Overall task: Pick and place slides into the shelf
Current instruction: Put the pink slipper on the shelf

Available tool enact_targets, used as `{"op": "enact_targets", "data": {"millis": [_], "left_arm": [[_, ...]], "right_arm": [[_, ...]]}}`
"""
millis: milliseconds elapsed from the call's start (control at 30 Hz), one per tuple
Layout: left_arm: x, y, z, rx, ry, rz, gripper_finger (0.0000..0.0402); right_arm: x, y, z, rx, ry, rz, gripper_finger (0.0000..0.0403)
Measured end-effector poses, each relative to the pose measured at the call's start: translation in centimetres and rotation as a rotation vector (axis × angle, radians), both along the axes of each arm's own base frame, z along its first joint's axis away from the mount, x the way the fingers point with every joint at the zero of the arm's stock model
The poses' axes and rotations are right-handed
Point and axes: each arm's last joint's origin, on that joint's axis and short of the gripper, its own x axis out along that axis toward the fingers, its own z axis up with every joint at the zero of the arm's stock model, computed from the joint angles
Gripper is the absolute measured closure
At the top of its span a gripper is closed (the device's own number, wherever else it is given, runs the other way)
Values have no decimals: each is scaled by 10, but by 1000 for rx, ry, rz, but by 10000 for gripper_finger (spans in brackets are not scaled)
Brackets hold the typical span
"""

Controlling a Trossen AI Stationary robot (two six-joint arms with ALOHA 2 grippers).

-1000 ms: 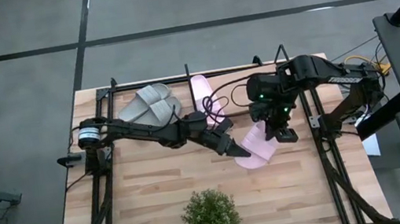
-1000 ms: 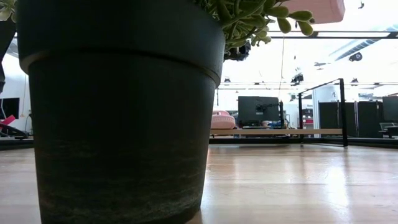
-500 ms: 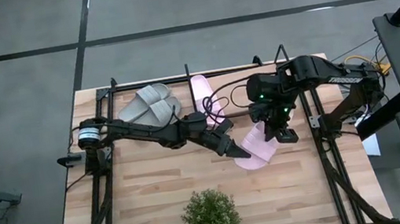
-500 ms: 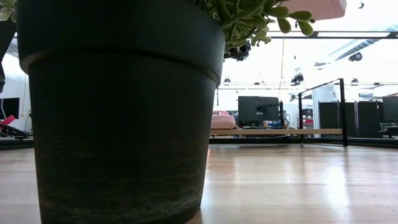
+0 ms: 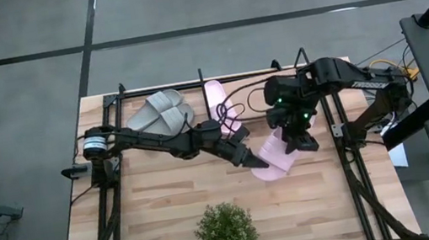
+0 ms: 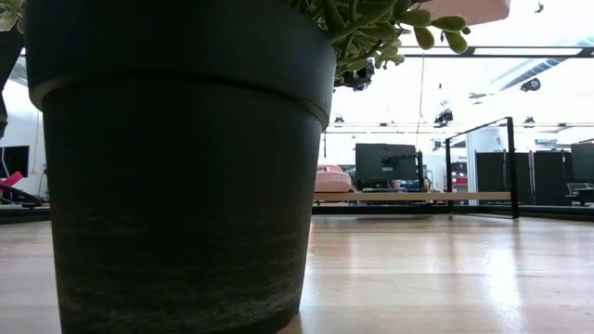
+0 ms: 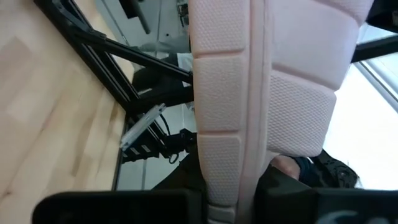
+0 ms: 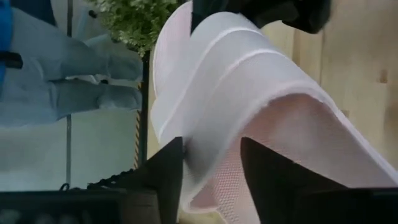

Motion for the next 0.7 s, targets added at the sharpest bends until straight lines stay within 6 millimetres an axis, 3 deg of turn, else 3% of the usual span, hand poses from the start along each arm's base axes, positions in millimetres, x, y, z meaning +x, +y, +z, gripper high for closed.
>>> {"op": "enact_targets", "data": {"millis": [233,467,700], "left_arm": [[-2,1,-10,0,42,41,376],[-1,1,-10,-3,45,132,376],[0,4,-10,-1,45,271,376]], "right_arm": [[-17,-22,13,2,-38,-120,209],[-36,-37,51,-54,-185,-223,196],[-51,-37,82,-80,-314,-287,195]]}}
